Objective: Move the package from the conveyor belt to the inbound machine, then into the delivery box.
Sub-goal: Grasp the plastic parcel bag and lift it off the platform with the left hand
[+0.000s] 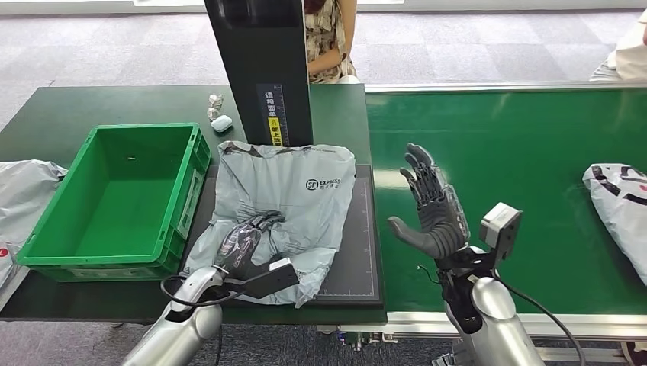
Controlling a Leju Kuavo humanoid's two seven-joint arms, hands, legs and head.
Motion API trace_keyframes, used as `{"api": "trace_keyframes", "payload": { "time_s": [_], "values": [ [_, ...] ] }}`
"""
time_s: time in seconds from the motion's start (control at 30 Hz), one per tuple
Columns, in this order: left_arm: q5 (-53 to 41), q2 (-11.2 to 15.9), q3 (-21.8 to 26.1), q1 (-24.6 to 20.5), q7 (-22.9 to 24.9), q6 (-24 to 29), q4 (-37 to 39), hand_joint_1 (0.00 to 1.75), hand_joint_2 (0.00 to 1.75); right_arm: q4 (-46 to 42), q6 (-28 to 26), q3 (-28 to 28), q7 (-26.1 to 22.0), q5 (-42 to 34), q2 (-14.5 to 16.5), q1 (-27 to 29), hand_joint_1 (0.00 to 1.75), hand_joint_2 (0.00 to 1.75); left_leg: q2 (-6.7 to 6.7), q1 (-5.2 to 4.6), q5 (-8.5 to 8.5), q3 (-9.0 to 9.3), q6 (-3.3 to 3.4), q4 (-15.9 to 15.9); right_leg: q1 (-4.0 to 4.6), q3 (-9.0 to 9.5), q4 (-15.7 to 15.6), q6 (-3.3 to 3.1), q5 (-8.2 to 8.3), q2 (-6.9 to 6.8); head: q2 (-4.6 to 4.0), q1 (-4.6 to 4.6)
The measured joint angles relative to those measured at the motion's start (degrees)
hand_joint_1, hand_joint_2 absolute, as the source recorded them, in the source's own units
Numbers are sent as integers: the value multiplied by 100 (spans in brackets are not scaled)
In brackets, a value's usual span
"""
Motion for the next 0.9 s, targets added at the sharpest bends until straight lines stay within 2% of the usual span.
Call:
{"api": "trace_keyframes", "payload": {
  "time_s": [0.17, 0.33, 0.47, 0.57, 0.67, 0.77, 0.83, 0.9],
  "values": [
    [25, 22, -9, -27, -1, 187, -3, 175, 175, -54, -25, -28, 3, 3, 1, 63, 0, 175, 0, 0, 3, -1, 3, 0, 0, 0, 1, 2, 4, 0, 0, 0],
    [165, 78, 43, 36, -58, 709, -229, 175, 175, -150, -84, -75, 21, 14, 1, 166, 0, 175, 0, 0, 3, -5, 4, 0, 0, -4, 1, 2, 4, 0, 0, 0],
    [299, 132, 209, 249, -242, 1280, -714, 175, 175, -221, -110, -96, 38, 61, 4, 240, 0, 175, 1, 0, 2, -12, 3, 0, 0, -11, 1, 2, 3, 1, 0, 1],
    [554, 154, 438, 517, -634, 2086, -1362, 175, 175, -290, -167, -110, 77, 110, 16, 311, 0, 175, 3, 1, 2, -21, 3, 0, 0, -20, 1, 3, 3, 4, 0, 0],
    [772, 174, 700, 805, -1029, 2541, -2072, 175, 175, -324, -178, -129, 103, 121, 25, 355, 0, 175, 4, 0, 1, -28, 4, 0, 0, -26, 1, 3, 3, 4, 0, 0],
    [1021, 101, 1028, 1137, -1721, 2764, -2745, 175, 175, -333, -184, -138, 101, 124, 27, 388, 0, 175, 4, 0, 1, -32, 4, 0, 0, -31, 0, 3, 2, 4, 0, -1],
    [1256, -73, 1351, 1398, -2458, 2784, -3234, 175, 175, -336, -196, -139, 81, 125, 27, 424, 0, 175, 4, 0, 1, -33, 5, 0, 0, -32, 0, 4, 2, 4, 0, -1],
    [1408, -249, 1638, 1604, -2939, 2786, -3664, 175, 175, -337, -206, -143, 39, 125, 27, 471, 0, 175, 3, 0, 0, -34, 5, 0, 0, -32, -1, 5, 1, 3, 0, 1]
  ]
}}
